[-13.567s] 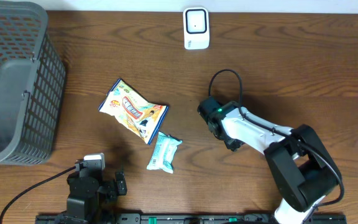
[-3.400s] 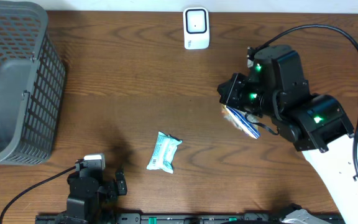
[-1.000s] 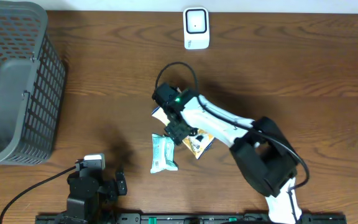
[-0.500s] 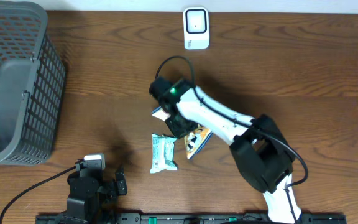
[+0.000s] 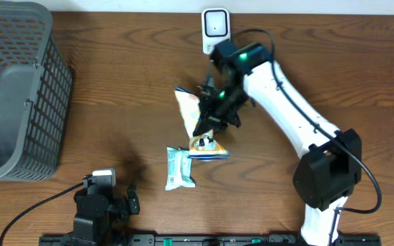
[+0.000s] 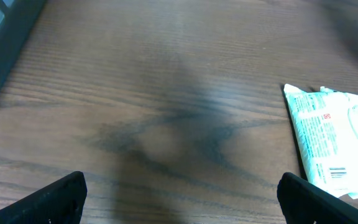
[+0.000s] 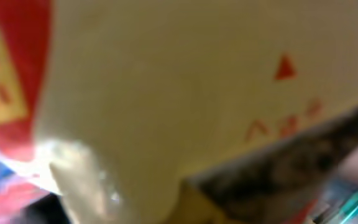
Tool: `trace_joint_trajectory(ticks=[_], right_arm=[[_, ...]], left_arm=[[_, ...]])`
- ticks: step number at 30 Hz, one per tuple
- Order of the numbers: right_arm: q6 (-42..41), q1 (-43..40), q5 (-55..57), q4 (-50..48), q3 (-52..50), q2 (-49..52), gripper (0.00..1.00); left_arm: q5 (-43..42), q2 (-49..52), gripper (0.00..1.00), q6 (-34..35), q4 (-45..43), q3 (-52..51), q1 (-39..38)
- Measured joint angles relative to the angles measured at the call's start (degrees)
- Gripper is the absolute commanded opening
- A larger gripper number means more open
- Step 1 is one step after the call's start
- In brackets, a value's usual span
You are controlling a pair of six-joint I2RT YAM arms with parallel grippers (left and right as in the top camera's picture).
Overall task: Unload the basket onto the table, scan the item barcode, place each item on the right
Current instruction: 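Lift the snack bag and carry it toward the right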
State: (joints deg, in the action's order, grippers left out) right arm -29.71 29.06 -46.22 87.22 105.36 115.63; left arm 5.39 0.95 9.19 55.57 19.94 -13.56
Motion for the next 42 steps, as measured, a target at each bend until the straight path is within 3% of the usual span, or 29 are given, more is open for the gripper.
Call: trace_joint_trajectory(ticks=[8,14,19,23,27,31,36,42], right_arm=[[-9.3,-3.7,-13.1,6.1,0.0,0.0,0.01],[-2.4,-4.6,-15.6,6.6,0.0,0.0,0.01],[14.1,-5.3,-16.6,6.5,0.0,0.0,0.01],[34.9,-5.7,-18.7,5.9,0.0,0.0,0.05],[57.4,-5.0,-17.0,4.9,0.0,0.0,0.01],[72.8,-3.3,-15.1,2.9,0.0,0.0,0.01],[94.7,-1.4,-21.4,2.9,0.0,0.0,0.01],[110.3,-1.0,-30.0,4.9,0.0,0.0,0.01]], left_arm=[[0.0,0.0,0.98,0.0,0.0,0.0,0.0],[0.0,0.0,0.98,0.0,0.0,0.0,0.0],[0.0,0.0,0.98,0.0,0.0,0.0,0.0],[0.0,0.0,0.98,0.0,0.0,0.0,0.0],[0.0,0.0,0.98,0.0,0.0,0.0,0.0],[0.0,0.0,0.98,0.0,0.0,0.0,0.0],[0.0,0.0,0.98,0.0,0.0,0.0,0.0],[0.0,0.0,0.98,0.0,0.0,0.0,0.0]])
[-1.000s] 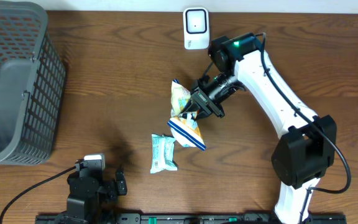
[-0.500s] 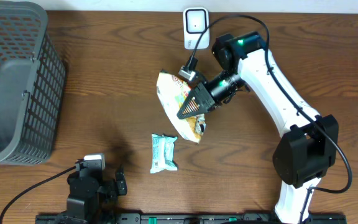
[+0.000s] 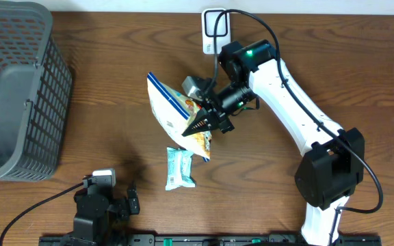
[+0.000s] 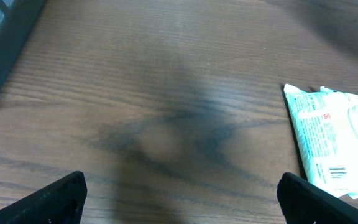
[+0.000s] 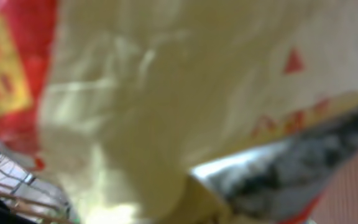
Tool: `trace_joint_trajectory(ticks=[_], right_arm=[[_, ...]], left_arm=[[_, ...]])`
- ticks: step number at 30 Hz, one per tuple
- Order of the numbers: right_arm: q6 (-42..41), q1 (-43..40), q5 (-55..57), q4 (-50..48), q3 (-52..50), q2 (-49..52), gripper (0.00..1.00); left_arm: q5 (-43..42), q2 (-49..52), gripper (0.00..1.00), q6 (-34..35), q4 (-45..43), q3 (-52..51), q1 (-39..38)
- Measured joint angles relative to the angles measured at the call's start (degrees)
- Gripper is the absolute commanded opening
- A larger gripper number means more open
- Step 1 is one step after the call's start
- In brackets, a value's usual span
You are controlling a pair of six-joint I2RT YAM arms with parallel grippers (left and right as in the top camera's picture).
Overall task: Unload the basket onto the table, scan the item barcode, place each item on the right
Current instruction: 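Lift the snack bag and carry it toward the right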
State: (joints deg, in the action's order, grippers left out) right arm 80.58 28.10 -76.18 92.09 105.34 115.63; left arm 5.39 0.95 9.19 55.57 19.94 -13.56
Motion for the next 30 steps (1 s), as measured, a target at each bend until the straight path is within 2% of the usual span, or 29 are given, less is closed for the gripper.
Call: trace_joint_trajectory(ticks=[3,9,20,27,30], right_arm=[[3.0,-0.2,-2.4,4.6,0.0,0.0,0.01],[2.6,-0.8,-2.4,5.1,0.0,-0.1,0.01],[-1.9,-6.1,7.8,5.0,-0.3,-8.1,0.01],[-2.4,-10.9,14.8,5.2,-10.3,-18.9,0.01],[-0.8,-15.3,15.0,5.2,-16.3,-22.2,0.01]], left_arm=[[0.0,0.0,0.98,0.0,0.0,0.0,0.0],[0.0,0.0,0.98,0.0,0.0,0.0,0.0],[0.0,0.0,0.98,0.0,0.0,0.0,0.0],[0.0,0.0,0.98,0.0,0.0,0.0,0.0],[0.0,0.0,0.98,0.0,0.0,0.0,0.0]])
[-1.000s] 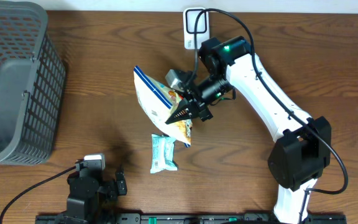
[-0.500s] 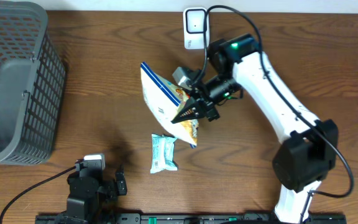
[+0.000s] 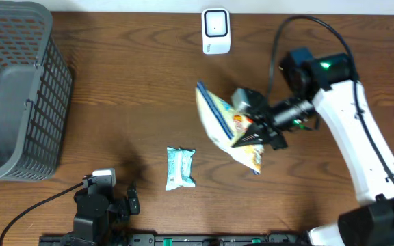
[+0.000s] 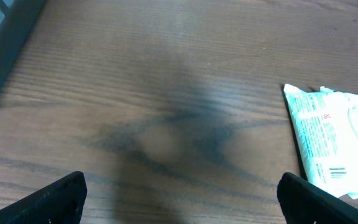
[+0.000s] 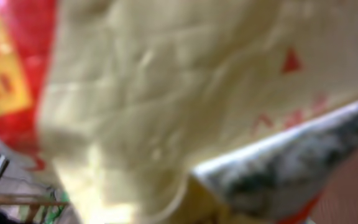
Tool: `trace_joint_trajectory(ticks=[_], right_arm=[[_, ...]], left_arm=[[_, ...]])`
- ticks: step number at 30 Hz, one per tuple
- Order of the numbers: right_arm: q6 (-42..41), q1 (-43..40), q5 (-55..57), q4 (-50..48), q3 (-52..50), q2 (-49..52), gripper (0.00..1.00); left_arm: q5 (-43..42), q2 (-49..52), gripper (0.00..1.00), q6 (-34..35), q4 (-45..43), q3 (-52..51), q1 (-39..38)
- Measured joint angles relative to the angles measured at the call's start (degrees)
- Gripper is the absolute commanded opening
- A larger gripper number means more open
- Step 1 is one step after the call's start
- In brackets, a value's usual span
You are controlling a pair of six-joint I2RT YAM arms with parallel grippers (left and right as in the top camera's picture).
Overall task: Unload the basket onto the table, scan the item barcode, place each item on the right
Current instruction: 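Lift the snack bag and carry it toward the right, then hold the snack bag up against the white scanner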
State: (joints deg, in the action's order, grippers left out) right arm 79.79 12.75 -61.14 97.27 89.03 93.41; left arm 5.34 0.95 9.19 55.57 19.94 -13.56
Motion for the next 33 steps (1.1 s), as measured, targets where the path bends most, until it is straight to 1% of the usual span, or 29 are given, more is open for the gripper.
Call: trace_joint_trajectory(ticks=[4,6,8,15,21,26,29,31,33], right_arm=[[0.4,-6.7,-2.6,0.0,-4.2,-1.1,0.01],[-0.9,-9.4,-5.0,-0.1,-5.1,-1.1,0.01],[-4.3,-10.9,-7.2,0.0,-5.7,-1.1,0.01],[-12.9,-10.5,-10.2,0.0,-7.3,-1.1,0.01],[-15.3,-10.5,-12.8,-1.1,-7.4,-1.1,0.01],[-15.9,-10.2,-13.1,-6.0,-7.4,-1.2,0.02],[-17.3,-8.6,-12.5,-9.1,-7.4,-1.2,0.01],[-20.4,-7.0,-11.1,-13.7,-7.5,-1.2,0.01],[-27.1,-5.0,-8.2,-22.0,-7.7,-1.2,0.01]], left_arm=[[-0.1,0.0,0.98,0.0,0.0,0.0,0.0],[-0.1,0.0,0.98,0.0,0.0,0.0,0.0],[-0.1,0.0,0.98,0.0,0.0,0.0,0.0],[-0.1,0.0,0.98,0.0,0.0,0.0,0.0],[-0.1,0.0,0.98,0.0,0.0,0.0,0.0],[-0.1,0.0,0.98,0.0,0.0,0.0,0.0],[-0.1,0.0,0.98,0.0,0.0,0.0,0.0],[-0.1,0.0,0.98,0.0,0.0,0.0,0.0],[-0.1,0.0,0.98,0.0,0.0,0.0,0.0]])
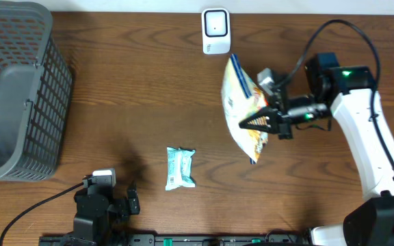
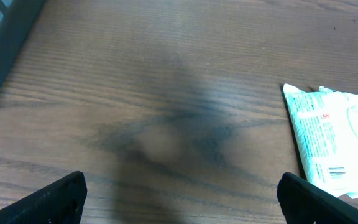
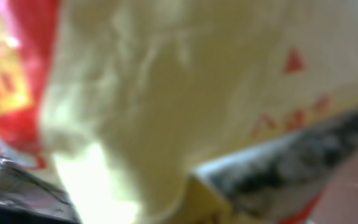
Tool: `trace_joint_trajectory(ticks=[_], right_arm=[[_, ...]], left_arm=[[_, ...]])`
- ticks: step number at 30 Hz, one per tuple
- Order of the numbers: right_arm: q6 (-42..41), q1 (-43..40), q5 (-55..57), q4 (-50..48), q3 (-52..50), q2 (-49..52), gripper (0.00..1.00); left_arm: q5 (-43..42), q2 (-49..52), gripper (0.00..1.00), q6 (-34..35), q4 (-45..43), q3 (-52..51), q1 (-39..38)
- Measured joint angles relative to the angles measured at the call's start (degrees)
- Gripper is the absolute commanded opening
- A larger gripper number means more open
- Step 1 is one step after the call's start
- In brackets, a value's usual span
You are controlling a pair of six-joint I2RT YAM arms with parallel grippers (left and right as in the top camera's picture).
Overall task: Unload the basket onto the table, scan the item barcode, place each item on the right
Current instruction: 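Hold the snack bag up against the white scanner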
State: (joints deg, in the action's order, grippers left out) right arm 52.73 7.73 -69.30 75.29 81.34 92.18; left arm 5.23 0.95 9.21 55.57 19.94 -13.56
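A yellow, white and blue snack bag [image 1: 243, 109] hangs above the table, held upright, with my right gripper [image 1: 269, 117] shut on its right side. It fills the right wrist view as a blurred yellow and red surface [image 3: 166, 93]. The white barcode scanner [image 1: 215, 30] stands at the table's far edge, up and left of the bag. A small pale green packet [image 1: 180, 167] lies flat on the table, also visible at the right of the left wrist view [image 2: 325, 140]. My left gripper [image 2: 179, 199] rests low at the front left, open, nothing between its fingers.
A grey mesh basket [image 1: 16, 89] stands at the far left. Small orange and teal items lie at the right edge. Black cables run along the front edge by the left arm.
My right gripper has carried the snack bag up and slightly right, closer to the scanner. The bag now stands more upright. The left arm and the green packet have not moved.
My right gripper was shut on the snack bag low near the green packet. Then the bag was lifted, left of centre below the scanner. Later it hung right of centre, and now it is higher, just below and right of the scanner.
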Motion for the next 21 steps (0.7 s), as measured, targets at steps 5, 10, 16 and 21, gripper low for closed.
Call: trace_joint_trajectory(ticks=[5,10,16,21], right_arm=[[-32.7,6.7,22.1,-21.8,-0.2,0.0,0.01],[-55.5,13.6,46.6,-27.0,-0.2,0.0,0.01],[-63.9,13.9,56.6,-31.7,-0.2,1.2,0.01],[-64.9,13.0,59.7,-32.8,1.5,7.6,0.01]], left_arm=[[0.0,0.0,0.98,0.0,0.0,0.0,0.0],[0.0,0.0,0.98,0.0,0.0,0.0,0.0],[0.0,0.0,0.98,0.0,0.0,0.0,0.0],[0.0,0.0,0.98,0.0,0.0,0.0,0.0]])
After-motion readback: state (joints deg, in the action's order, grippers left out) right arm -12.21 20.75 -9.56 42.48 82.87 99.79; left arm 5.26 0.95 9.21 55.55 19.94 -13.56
